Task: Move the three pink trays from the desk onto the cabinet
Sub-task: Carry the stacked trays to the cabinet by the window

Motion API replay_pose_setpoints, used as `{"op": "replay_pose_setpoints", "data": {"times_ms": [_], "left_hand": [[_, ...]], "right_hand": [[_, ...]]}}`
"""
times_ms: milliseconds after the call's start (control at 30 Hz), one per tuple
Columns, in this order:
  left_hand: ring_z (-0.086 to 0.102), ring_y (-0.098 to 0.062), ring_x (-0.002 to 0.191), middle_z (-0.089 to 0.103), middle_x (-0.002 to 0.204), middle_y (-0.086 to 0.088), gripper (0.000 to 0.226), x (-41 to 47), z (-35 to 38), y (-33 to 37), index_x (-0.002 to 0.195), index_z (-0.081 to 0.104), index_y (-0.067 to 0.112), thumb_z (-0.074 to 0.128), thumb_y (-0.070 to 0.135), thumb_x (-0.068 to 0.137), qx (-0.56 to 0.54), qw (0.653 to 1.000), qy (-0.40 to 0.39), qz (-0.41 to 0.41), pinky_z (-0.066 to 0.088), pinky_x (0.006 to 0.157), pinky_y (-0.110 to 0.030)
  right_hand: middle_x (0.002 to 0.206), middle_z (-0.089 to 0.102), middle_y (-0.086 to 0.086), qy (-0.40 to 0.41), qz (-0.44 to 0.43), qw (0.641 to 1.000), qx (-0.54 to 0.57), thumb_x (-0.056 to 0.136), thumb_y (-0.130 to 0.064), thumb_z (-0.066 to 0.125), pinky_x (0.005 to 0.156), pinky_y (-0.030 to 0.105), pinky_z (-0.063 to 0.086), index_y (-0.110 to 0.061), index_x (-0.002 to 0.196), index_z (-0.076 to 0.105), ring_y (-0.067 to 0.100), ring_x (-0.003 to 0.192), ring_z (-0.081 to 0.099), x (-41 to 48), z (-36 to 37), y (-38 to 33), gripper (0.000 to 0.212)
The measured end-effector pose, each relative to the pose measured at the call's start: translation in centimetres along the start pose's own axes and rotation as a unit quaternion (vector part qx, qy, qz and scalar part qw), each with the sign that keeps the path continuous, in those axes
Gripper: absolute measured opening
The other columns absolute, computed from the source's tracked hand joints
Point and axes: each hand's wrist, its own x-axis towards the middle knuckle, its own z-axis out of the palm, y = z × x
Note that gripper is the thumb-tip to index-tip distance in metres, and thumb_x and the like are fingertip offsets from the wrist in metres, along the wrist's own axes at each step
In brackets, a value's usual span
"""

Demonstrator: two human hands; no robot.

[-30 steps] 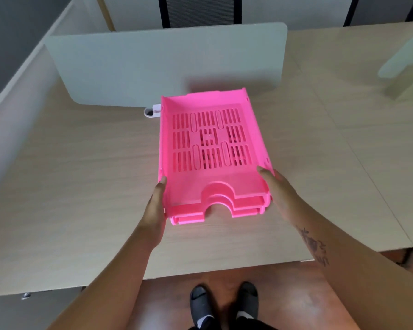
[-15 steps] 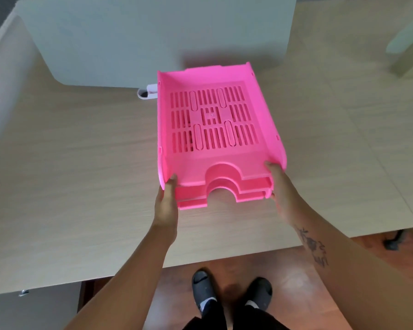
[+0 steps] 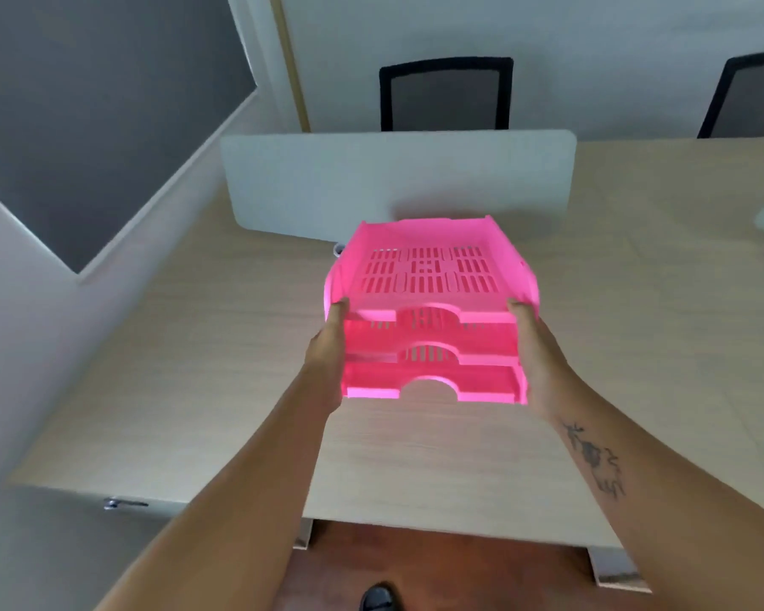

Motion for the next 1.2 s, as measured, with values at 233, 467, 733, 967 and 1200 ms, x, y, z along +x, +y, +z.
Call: {"op": "replay_pose_setpoints", "data": {"times_ms": [233,467,733,967,1200], "left_hand": [[0.075,-0.042,0.089,0.077,0.107,-0.017,0.066,-8.1,1.0,1.1,0.125,0.062,0.024,0.049,0.073,0.083,-0.059,0.991,0.105,0.058,0.057,0.078,-0.064],[0.076,-0.030,0.069,0.076,0.101,-0.016,0.066,-19.4,-4.9,1.1,0.128,0.061,0.021,0.044,0.071,0.087,-0.104,0.963,0.222,0.114,0.045,0.035,-0.017],[0.074,-0.039,0.086,0.079,0.093,-0.017,0.066,-37.9,-15.4,-3.6,0.135,0.056,0.027,0.049,0.070,0.085,-0.163,0.884,0.401,0.176,0.055,0.041,-0.028],[0.074,-0.040,0.095,0.071,0.123,-0.015,0.054,-56.3,-20.5,-11.9,0.131,0.060,0.027,0.046,0.063,0.093,-0.183,0.810,0.486,0.274,0.061,0.076,-0.050],[0.065,-0.049,0.110,0.068,0.126,-0.021,0.075,-71.8,-25.5,-20.4,0.133,0.061,0.023,0.050,0.077,0.081,-0.235,0.768,0.544,0.243,0.045,0.087,-0.077]], "right_hand": [[0.107,0.073,0.014,-0.084,-0.069,0.992,-0.057,0.058,-0.074,0.050,0.081,0.064,0.054,-0.024,0.109,0.063,0.034,0.089,0.073,-2.8,0.1,-5.2,0.073],[0.112,0.068,0.012,-0.232,-0.079,0.965,-0.094,0.057,-0.079,0.049,0.089,0.062,0.051,-0.027,0.109,0.059,0.033,0.098,0.068,-9.3,6.7,-6.5,0.074],[0.108,0.072,0.012,-0.423,-0.069,0.894,-0.130,0.055,-0.077,0.051,0.084,0.059,0.055,-0.024,0.110,0.063,0.032,0.093,0.071,-23.9,17.2,-1.4,0.077],[0.092,0.069,0.008,-0.569,-0.062,0.801,-0.174,0.061,-0.076,0.048,0.076,0.057,0.057,-0.015,0.107,0.064,0.030,0.081,0.070,-40.4,23.0,6.6,0.078],[0.108,0.071,0.009,-0.624,-0.055,0.760,-0.174,0.052,-0.091,0.053,0.080,0.061,0.057,-0.028,0.115,0.063,0.034,0.097,0.070,-55.4,25.7,16.8,0.089]]}}
